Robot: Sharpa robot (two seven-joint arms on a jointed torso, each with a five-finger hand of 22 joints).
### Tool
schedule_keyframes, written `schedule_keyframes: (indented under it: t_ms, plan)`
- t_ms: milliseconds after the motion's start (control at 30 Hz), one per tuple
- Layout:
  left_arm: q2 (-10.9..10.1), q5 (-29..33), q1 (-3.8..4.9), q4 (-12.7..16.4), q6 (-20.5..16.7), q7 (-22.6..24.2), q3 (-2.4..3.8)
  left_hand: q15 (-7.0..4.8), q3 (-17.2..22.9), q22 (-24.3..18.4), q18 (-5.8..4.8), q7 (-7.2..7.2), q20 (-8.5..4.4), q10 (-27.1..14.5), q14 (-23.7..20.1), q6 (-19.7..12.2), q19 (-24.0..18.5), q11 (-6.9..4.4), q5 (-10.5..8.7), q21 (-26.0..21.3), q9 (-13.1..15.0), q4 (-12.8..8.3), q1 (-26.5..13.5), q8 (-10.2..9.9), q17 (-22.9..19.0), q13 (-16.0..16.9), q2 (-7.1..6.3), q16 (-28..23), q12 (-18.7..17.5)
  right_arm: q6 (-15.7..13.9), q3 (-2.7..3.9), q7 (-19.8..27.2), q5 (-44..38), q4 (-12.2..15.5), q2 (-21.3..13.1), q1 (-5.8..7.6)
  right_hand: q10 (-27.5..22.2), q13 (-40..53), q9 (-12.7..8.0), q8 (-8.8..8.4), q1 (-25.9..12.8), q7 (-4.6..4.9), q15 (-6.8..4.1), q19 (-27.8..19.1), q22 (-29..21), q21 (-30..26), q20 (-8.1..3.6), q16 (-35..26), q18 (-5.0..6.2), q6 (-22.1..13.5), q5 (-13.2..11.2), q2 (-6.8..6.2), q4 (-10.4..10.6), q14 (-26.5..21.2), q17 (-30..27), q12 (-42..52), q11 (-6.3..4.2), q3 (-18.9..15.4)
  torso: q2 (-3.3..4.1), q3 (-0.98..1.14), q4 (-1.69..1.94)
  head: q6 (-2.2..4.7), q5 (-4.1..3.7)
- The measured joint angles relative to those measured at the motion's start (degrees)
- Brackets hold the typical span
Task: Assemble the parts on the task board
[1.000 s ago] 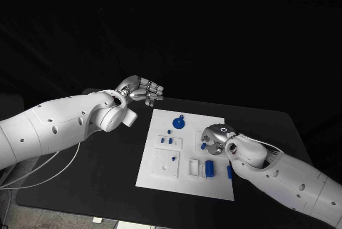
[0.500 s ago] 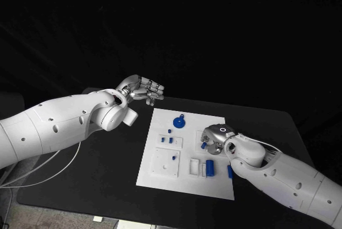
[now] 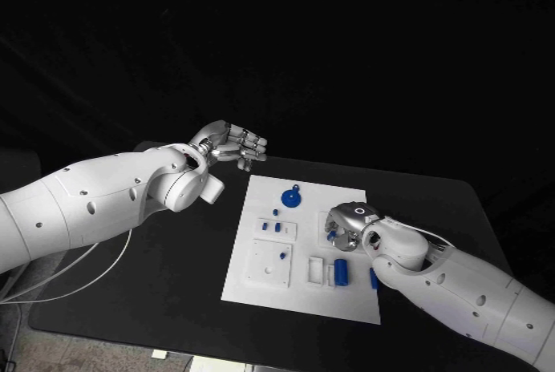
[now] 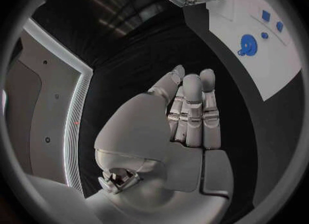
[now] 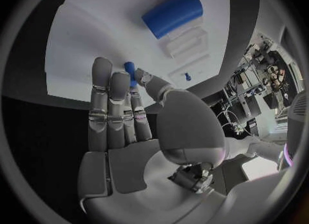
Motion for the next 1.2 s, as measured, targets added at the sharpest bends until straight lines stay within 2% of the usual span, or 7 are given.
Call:
schedule_keyframes:
  t_ms: [67,233,433,733,900,1100,1200]
  plan:
    - [0.0,0.0,0.0,0.0,0.0,0.0,0.0,0.0,0.0,0.0,0.0,0.0,0.0,0.0,0.0,0.0,0.0,0.0,0.0,0.0,0.0,0.0,0.0,0.0,0.0,0.0,0.0,0.0,0.0,0.1,0.0,0.1,0.1,-0.1,0.0,0.0,0.9,0.0,0.2,0.11,0.4,-0.13,-0.52,-0.1,0.2,0.3,-0.3,0.0,-0.26,1.1,-1.1,0.84,0.0,-0.1,0.1,0.0,-0.31,0.0,0.0,0.0,0.0,-0.03,0.03]
    - [0.0,0.0,0.0,0.0,0.0,0.0,0.0,0.0,0.0,0.0,0.0,0.28,0.0,0.0,0.0,-0.3,0.0,0.0,0.0,0.0,0.0,0.0,0.0,0.0,0.0,0.0,0.0,0.0,0.0,0.1,0.03,0.1,0.1,-0.2,0.1,0.05,3.2,0.0,0.4,0.16,1.0,-0.55,-0.85,0.0,1.0,0.6,-1.01,0.0,-1.03,3.2,-2.0,1.47,-0.5,-0.4,0.4,-0.3,-0.95,0.2,0.0,0.02,-0.04,-0.08,0.07]
    - [0.1,0.0,0.0,-0.1,0.0,0.0,0.0,0.0,0.0,0.0,0.0,0.2,0.0,0.0,0.0,-0.6,0.0,0.0,0.0,0.0,0.0,0.0,0.0,0.0,0.0,0.0,0.0,0.0,0.0,0.0,0.05,0.1,-0.2,-0.3,0.4,0.05,4.2,0.0,1.0,-0.15,1.8,-0.95,-1.44,-0.1,2.5,1.5,-1.74,0.0,-1.95,5.2,-2.4,2.22,-1.5,-0.2,0.8,-0.6,-0.32,0.9,-0.01,0.02,-0.04,-0.13,0.08]
    - [0.1,0.0,-0.01,-0.1,0.1,-0.2,0.0,0.0,0.0,0.0,0.0,0.2,0.0,0.0,0.0,-0.6,0.0,0.0,0.0,0.0,0.0,0.0,0.0,0.0,0.0,0.0,0.0,0.0,0.0,-1.4,-0.03,0.0,-0.9,-0.4,0.5,-0.16,4.3,0.0,1.4,0.04,2.3,-1.23,-1.86,-0.1,4.1,1.7,-2.14,0.0,-2.73,5.7,-2.5,2.8,-2.2,-0.2,1.4,-0.4,-0.23,1.4,-0.01,0.02,-0.04,-0.03,0.12]
    - [0.0,0.0,-0.01,-0.1,0.1,-0.2,-0.01,0.0,0.0,0.0,0.0,0.41,0.0,0.0,0.0,-0.8,0.0,0.0,0.0,0.0,0.0,0.0,0.0,0.0,0.0,0.0,0.0,0.0,0.0,-2.9,-0.06,0.0,-1.1,-0.1,0.3,-0.24,4.3,0.0,1.3,0.04,2.4,-1.3,-2.14,0.1,4.7,1.7,-2.34,0.0,-2.83,5.9,-2.6,2.86,-2.4,0.1,1.8,-0.4,-0.22,1.7,-0.02,0.01,-0.04,0.12,0.38]
    - [-0.2,0.0,-0.01,-0.3,0.1,-0.3,-0.01,0.0,0.0,0.0,0.0,0.41,0.0,0.0,0.0,-0.8,0.0,0.0,0.01,0.0,0.0,0.0,-0.4,0.0,0.0,0.0,0.38,0.0,0.0,-4.7,-0.06,0.0,0.1,1.7,-1.0,-0.29,4.3,0.0,1.4,0.04,2.4,-1.48,-2.15,-0.1,5.2,1.7,-2.54,-0.4,-2.76,6.1,-2.7,2.86,-2.2,0.1,2.4,-0.4,-0.22,2.1,-0.03,0.0,-0.07,0.72,0.8]
    - [-0.3,0.0,-0.01,-0.5,0.1,-0.3,-0.01,0.0,0.2,0.0,0.0,0.41,0.0,0.0,0.0,-0.8,0.0,0.0,0.33,0.0,0.0,0.2,-0.4,0.0,0.0,0.0,0.38,0.0,0.0,-5.4,0.5,-0.1,1.4,3.2,-1.8,-0.27,4.3,0.0,1.5,0.04,2.4,-1.48,-2.14,-0.1,5.4,1.7,-2.54,-0.4,-2.76,6.1,-2.8,2.85,-2.2,0.1,2.5,-0.4,-0.22,2.1,-0.04,-0.02,-0.09,0.97,1.0]
